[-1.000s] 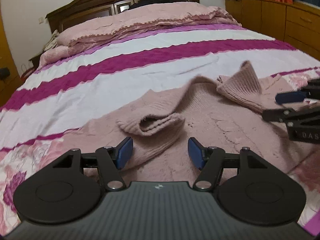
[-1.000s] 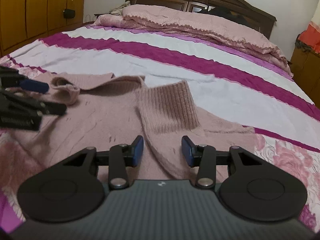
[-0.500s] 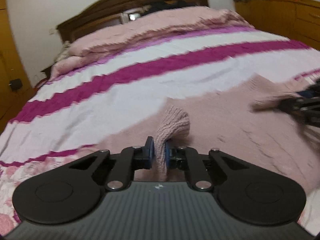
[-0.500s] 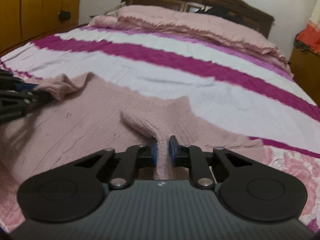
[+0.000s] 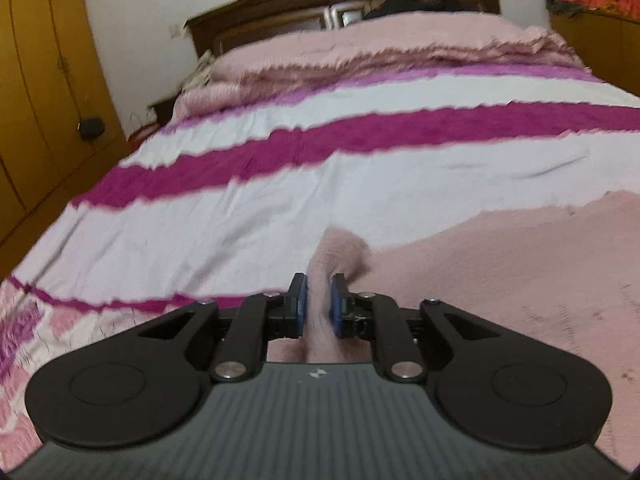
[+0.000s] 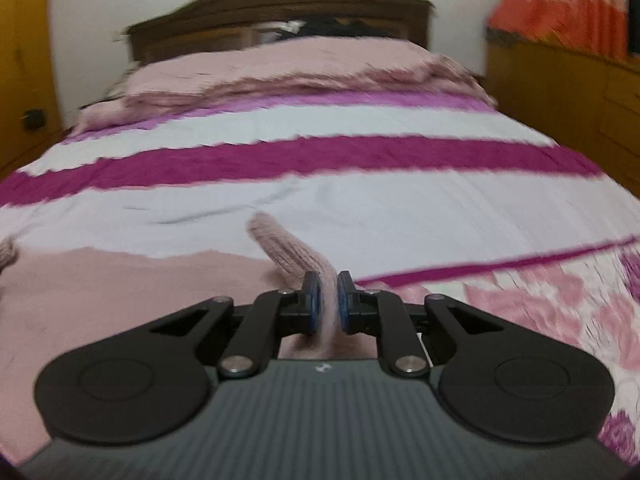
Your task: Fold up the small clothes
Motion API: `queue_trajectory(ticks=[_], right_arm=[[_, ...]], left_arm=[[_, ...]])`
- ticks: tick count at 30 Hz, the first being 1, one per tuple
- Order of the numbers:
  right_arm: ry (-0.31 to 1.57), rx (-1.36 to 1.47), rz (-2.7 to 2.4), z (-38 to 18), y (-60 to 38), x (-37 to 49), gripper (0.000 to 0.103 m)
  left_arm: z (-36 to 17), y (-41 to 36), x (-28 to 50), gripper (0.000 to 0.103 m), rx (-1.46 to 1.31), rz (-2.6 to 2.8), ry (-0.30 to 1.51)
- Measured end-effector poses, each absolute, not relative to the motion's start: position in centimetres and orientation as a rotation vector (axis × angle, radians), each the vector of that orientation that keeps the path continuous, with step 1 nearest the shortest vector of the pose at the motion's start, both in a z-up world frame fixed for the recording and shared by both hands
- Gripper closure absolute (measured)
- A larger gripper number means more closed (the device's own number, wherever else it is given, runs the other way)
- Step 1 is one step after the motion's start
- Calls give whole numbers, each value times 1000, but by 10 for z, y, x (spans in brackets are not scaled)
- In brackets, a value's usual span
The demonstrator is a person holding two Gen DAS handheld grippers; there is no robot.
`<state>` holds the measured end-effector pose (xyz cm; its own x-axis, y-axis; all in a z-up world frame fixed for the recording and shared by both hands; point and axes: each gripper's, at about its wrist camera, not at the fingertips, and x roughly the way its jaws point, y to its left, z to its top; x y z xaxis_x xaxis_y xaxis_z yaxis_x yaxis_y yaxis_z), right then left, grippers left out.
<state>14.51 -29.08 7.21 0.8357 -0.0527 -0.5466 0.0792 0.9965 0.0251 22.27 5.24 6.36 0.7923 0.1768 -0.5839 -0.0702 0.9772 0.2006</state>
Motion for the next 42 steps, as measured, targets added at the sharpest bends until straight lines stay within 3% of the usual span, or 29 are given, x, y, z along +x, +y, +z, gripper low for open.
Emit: queue_trajectory(ticks=[5,15,25,31,33,35,42], right_arm=[[635,72,-151,48,-309,149,88],[523,1,-116,70,-298,124,88],[618,-18,-80,35,-291,127,90],[617,28,-92,39,-293,122,89],[616,72,-95,44,-295,116,86],[611,111,-94,50,-298,108,76],[587,158,-90,67,-304,72,65]], left_arm=[[59,73,223,74,80,169,670],[90,86,186,72,3,115,634],[51,84,182,71,130,180,691],[56,99,177,70,90,207,720],[63,101,170,70,78,192,721],[72,101,161,70,64,175,725],[101,92,124,69,17,131,738]])
